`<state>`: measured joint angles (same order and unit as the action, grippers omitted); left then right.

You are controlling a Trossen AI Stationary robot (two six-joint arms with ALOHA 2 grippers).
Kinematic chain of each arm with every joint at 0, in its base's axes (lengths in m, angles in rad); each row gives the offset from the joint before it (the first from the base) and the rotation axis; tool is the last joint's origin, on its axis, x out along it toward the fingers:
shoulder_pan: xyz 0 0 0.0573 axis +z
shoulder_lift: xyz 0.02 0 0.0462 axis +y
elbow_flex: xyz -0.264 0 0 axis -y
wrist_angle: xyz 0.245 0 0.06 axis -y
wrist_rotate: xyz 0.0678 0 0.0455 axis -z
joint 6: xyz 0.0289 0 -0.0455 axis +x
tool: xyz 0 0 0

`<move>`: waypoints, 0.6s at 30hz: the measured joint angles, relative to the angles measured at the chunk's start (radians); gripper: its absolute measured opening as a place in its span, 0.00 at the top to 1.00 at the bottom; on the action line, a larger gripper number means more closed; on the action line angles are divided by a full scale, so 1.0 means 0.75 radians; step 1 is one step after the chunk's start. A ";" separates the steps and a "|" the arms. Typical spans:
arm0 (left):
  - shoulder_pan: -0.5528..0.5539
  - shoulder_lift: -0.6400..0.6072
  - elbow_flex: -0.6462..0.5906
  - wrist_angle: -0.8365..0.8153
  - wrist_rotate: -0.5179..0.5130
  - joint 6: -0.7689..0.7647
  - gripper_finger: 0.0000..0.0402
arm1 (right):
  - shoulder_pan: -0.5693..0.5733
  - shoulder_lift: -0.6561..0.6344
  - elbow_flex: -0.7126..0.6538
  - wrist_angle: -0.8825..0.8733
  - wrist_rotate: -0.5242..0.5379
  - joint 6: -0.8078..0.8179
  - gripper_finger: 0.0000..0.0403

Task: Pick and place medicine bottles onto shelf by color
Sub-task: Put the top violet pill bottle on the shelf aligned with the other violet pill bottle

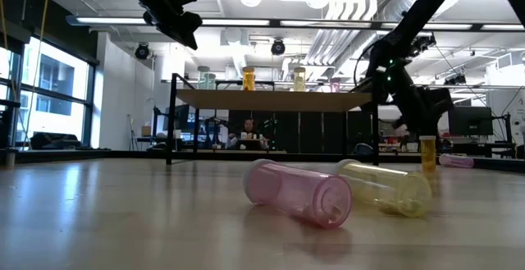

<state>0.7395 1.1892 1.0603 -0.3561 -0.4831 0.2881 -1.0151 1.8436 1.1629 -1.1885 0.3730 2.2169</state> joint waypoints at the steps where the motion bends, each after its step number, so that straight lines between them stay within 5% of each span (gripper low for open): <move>1: 0.000 0.000 0.000 0.000 0.000 -0.001 0.50 | -0.008 -0.018 0.000 0.000 0.024 -0.006 1.00; 8: 0.000 0.000 0.000 0.001 0.043 -0.031 0.50 | -0.052 -0.147 0.000 0.011 0.186 -0.196 1.00; 18: 0.000 0.000 0.000 0.001 0.050 -0.031 0.50 | -0.008 -0.316 0.000 0.171 0.231 -0.954 1.00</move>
<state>0.7395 1.1892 1.0603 -0.3556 -0.4455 0.2649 -1.0208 1.6067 1.1629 -1.0601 0.5463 1.5017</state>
